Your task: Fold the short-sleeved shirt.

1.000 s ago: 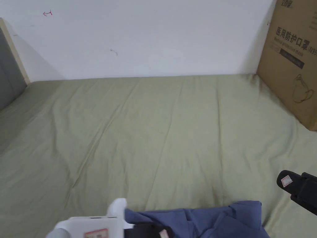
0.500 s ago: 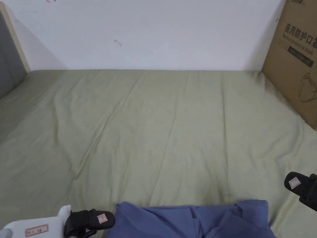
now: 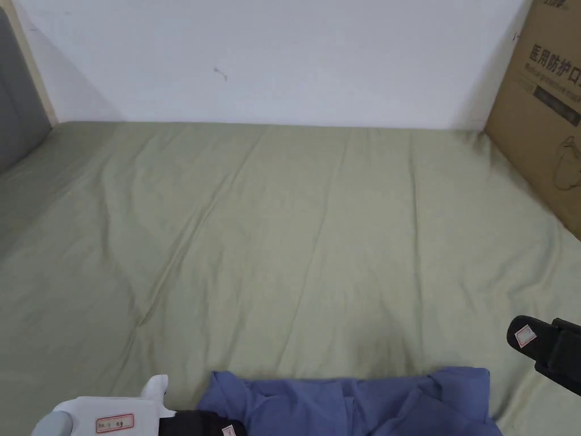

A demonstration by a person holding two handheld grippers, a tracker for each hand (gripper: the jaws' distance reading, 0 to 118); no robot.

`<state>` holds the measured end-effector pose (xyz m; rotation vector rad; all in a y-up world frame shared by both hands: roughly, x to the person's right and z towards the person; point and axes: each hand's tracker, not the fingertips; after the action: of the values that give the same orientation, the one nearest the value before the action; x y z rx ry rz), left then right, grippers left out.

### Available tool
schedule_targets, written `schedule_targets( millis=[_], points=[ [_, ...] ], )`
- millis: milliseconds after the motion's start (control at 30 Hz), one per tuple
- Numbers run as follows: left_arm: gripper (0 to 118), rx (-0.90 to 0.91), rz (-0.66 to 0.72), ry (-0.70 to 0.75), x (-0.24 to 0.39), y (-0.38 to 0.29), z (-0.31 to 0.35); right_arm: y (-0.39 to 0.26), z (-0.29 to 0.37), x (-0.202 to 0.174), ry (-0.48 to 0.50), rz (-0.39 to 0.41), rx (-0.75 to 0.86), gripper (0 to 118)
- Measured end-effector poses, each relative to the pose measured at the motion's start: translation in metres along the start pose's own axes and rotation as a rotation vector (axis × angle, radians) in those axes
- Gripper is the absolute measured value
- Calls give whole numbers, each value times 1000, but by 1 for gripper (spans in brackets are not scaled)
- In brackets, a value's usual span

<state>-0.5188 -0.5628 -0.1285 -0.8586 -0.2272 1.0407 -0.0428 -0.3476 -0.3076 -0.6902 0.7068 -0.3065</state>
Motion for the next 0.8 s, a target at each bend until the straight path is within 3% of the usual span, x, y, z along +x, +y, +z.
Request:
schedule_targets(
  millis=[67, 133, 167, 233, 267, 300, 367, 500, 767, 800],
  points=[
    [8, 51, -53, 56, 25, -3, 23, 0, 0, -1, 12, -1, 7, 1],
    [8, 122, -103, 217, 49, -3, 54, 1, -2, -1, 22, -3, 12, 1],
    [8, 149, -110, 336, 65, -5, 67, 0, -3, -2, 29, -5, 13, 1],
    [8, 183, -189, 749, 100, -10, 82, -2, -5, -3, 39, -2, 9, 1],
    [8, 195, -233, 873, 109, -10, 84, -4, -6, -4, 38, 11, 7, 1],
    [8, 181, -312, 897, 118, -11, 85, -7, -7, -6, 36, 28, 0, 1],
    [8, 143, -369, 814, 138, -14, 80, -12, -8, -7, 53, 31, -18, 1],
    [8, 124, -294, 581, 174, -16, 52, -19, 1, -10, 71, 36, -8, 1],
    [8, -64, -244, 353, 200, -10, -80, -9, 28, -5, 62, 67, 43, 1],
    [13, -99, -212, 313, 198, -10, -97, -7, 31, -4, 57, 73, 52, 1]
  ],
)
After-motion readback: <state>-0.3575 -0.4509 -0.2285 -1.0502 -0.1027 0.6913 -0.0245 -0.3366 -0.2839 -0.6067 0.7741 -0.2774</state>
